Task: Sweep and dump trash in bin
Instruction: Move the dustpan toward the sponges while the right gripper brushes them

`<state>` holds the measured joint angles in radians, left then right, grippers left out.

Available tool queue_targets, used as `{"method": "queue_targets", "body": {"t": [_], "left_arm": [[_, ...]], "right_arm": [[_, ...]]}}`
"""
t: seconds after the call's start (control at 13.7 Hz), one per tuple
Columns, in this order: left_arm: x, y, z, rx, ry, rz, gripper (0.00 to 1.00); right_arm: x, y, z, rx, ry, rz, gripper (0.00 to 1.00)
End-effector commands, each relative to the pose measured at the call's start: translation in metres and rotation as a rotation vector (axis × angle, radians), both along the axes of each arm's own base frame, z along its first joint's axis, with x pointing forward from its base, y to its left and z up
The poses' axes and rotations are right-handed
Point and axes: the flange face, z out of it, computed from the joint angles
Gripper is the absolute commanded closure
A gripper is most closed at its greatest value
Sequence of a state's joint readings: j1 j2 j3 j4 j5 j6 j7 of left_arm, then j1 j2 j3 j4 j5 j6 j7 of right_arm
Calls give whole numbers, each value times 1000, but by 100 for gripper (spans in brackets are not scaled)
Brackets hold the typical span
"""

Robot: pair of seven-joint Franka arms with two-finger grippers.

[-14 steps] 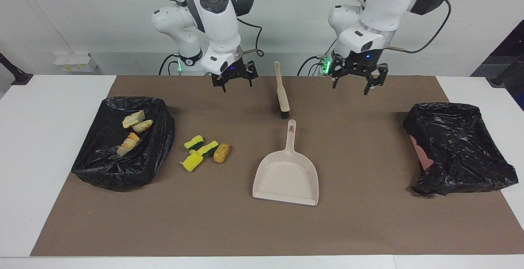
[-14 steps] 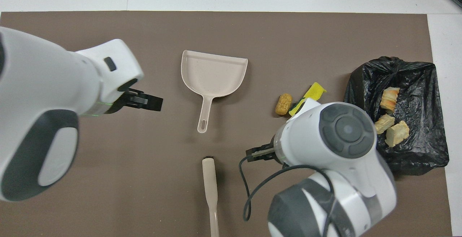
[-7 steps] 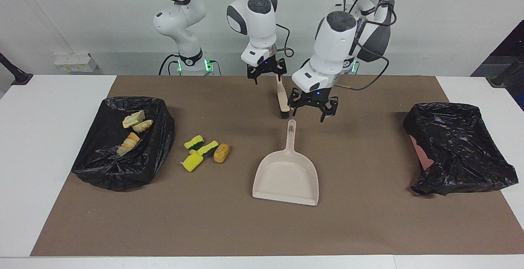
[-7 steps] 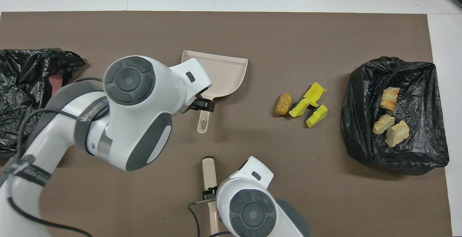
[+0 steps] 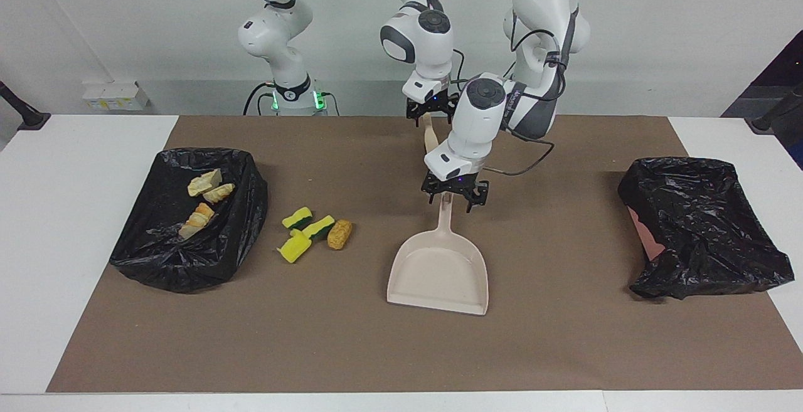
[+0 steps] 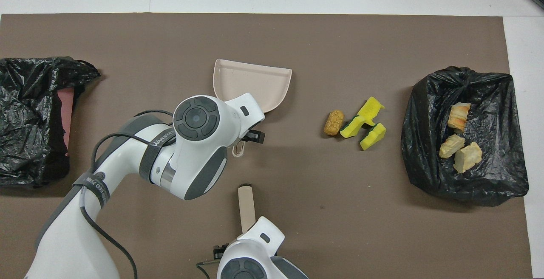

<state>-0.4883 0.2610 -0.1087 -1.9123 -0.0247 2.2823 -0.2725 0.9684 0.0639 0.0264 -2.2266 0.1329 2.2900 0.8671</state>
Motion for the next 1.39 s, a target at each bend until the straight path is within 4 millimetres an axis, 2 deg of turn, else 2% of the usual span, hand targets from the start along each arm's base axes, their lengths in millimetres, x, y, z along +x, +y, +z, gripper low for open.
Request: {"method": "queue_targets", "body": {"t": [0.0, 0.22, 0.37, 0.44, 0.59, 0.73, 0.8, 0.88, 0.95, 1.1, 1.24, 1.32], "left_arm": [[-9, 5, -1, 8, -17, 6, 0], [-19, 5, -7, 19, -5, -13, 0], [-20, 5, -6, 20, -4, -16, 2], [-20, 5, -7, 21, -1, -15, 6], [-20, 6, -7, 21, -1, -21, 23], [-17, 8, -7, 21, -3, -17, 48], [-13, 8, -6, 18, -8, -14, 59], [-7, 8, -2, 4, -28, -6, 70], [-3, 7, 2, -9, -50, -3, 78], [-1, 7, 2, -17, -64, -1, 93], [0, 8, 5, -17, -69, -4, 100], [2, 9, 9, -18, -75, -16, 100]], "right_arm": [[2, -3, 2, 1, 0, -32, 9], [1, -3, 1, -1, 8, -30, 34], [0, -6, -2, -4, 11, -19, 40], [-1, -8, -4, -9, 16, -18, 40], [-4, -10, -6, -8, 52, -17, 40], [-7, -11, -7, -3, 84, -4, 43], [-7, -11, -8, -7, 88, -1, 55], [-8, -13, -9, -18, 98, 1, 79], [-8, -12, -7, -21, 103, -4, 100], [-1, -9, -2, -17, 116, -27, 100], [7, -16, 7, -15, 119, -43, 100], [13, -25, 17, -14, 123, -64, 100]]}}
